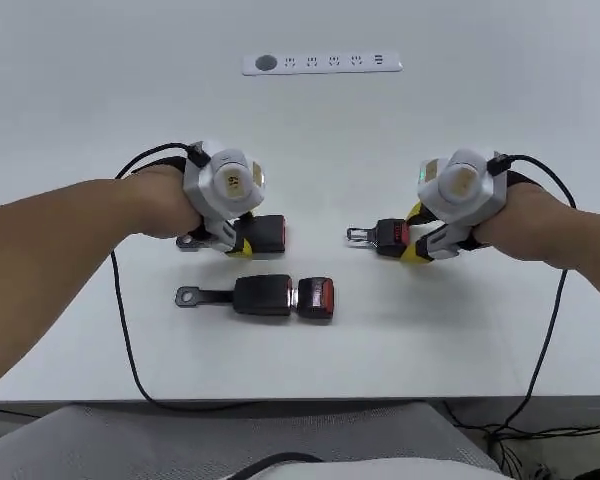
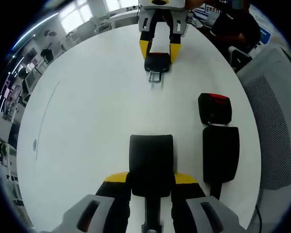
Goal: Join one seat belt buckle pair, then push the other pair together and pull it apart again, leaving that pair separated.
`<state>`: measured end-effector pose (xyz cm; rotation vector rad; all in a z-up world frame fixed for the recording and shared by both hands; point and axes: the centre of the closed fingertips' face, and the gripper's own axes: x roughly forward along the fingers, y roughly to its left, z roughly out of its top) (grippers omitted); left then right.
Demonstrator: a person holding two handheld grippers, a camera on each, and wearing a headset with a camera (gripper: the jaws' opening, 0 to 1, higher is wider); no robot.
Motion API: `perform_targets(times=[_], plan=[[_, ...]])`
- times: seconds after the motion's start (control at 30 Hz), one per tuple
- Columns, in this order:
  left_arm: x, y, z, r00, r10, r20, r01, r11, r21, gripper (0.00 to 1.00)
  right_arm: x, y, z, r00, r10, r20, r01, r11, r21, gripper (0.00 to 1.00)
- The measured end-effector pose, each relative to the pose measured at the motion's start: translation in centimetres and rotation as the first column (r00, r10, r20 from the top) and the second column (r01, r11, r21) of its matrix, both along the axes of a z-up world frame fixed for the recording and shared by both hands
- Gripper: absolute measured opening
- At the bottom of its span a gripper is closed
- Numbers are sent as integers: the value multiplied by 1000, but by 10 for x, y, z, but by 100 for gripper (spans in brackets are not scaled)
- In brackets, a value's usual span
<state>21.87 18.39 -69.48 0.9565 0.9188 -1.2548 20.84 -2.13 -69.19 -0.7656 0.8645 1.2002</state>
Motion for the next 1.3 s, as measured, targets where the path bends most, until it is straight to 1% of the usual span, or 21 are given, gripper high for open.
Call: perform_targets(times=[0.07, 0.13, 0.2, 0.3, 0.4, 0.57, 0.8, 0.97, 1.1, 1.13, 1.2, 1.3], plan=[[0, 0, 0, 1000, 2, 0, -2, 1000, -1, 32, 1, -1, -1, 1000, -3, -3, 3, 1000, -9, 32], [1, 1, -1, 1000, 4, 2, -4, 1000, -4, 32, -1, 1, 0, 1000, 14, 1, -14, 1000, -10, 32], [1, 2, -1, 1000, 7, 4, -7, 1000, -9, 32, 0, 2, 3, 1000, 14, -1, -14, 1000, -11, 32], [0, 1, -1, 1000, 9, 1, -9, 1000, -17, 32, -2, 7, 3, 1000, 16, -7, -17, 1000, -12, 32], [0, 1, -1, 1000, 7, -3, -7, 1000, -18, 32, -3, 11, 2, 999, 39, 0, -39, 999, -21, 32], [-1, 0, 0, 1000, 6, -7, -6, 1000, -24, 32, -4, 16, 2, 999, 41, -13, -41, 999, -19, 33], [-1, -1, 0, 1000, 7, -12, -8, 1000, -30, 32, -3, 26, 2, 997, 75, -5, -75, 997, -17, 32], [-1, -1, 1, 1000, 7, -14, -8, 999, -33, 32, -5, 45, 2, 995, 96, -6, -96, 995, -4, 32], [-1, 0, 0, 1000, 9, -15, -10, 999, -33, 32, -7, 60, 0, 994, 112, 5, -112, 994, -5, 32], [-1, -1, 0, 1000, 8, -14, -9, 999, -33, 32, -8, 64, 1, 994, 111, 3, -111, 994, 5, 32], [-2, -1, 1, 1000, 5, -14, -5, 999, -31, 32, -5, 68, 1, 994, 113, 11, -113, 994, 5, 32], [-1, 0, 0, 1000, 3, -16, -4, 1000, -31, 32, -3, 80, 1, 994, 112, 19, -112, 994, 10, 31]])
